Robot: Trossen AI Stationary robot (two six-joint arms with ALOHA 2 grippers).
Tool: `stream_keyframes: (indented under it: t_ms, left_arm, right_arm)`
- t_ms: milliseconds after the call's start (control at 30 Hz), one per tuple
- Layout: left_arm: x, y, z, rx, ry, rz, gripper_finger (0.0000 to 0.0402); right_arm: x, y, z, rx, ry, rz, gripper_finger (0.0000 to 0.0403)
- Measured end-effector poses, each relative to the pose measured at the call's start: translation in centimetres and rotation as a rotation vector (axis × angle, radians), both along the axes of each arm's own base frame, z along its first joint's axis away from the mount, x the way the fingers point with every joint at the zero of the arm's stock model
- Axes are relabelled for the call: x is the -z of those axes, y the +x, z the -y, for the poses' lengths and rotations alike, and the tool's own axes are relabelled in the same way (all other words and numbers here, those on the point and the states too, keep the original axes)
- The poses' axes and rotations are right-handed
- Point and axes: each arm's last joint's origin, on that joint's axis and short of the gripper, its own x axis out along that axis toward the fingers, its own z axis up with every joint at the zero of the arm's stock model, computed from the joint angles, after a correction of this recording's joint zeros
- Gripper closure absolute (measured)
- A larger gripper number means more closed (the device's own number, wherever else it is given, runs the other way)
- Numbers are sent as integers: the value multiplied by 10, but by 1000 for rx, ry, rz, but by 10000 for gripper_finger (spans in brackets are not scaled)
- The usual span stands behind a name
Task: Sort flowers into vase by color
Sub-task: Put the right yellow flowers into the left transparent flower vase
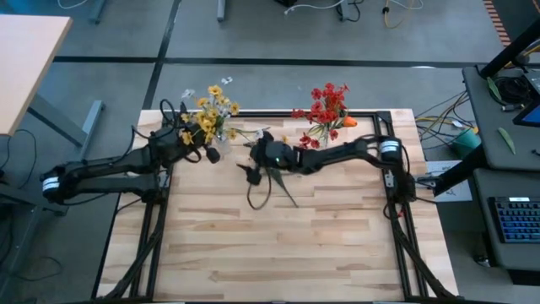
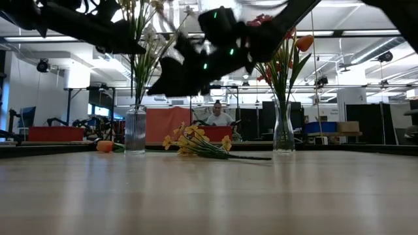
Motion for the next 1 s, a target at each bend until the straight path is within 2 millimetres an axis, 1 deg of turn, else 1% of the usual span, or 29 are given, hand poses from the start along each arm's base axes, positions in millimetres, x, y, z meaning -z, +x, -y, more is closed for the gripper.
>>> stream_keyframes:
  t_ms: [67,133,300,400,533,700,800,1000]
  left_arm:
    - [1,-2,-2,-12,1,10,401]
    - [0,-2,-3,-11,2,34,401]
    - [1,-3,-7,-11,8,67,401]
    - [1,-3,-10,-5,13,82,401]
    - [2,-5,-16,-38,16,87,401]
    - [4,-8,-21,-39,13,100,401]
    - [6,-8,-23,-31,0,104,401]
    - [12,-9,-25,-32,-25,103,401]
  right_arm:
    - [9,3,13,0,29,10,39]
    - [14,7,20,-9,36,30,39]
    - [23,17,26,-5,16,25,39]
    - [23,26,28,3,4,59,39]
    - [22,37,32,67,-35,73,39]
    - [24,46,37,74,-47,101,39]
    - [23,49,41,81,-50,117,39]
    - [22,49,47,94,-51,127,39]
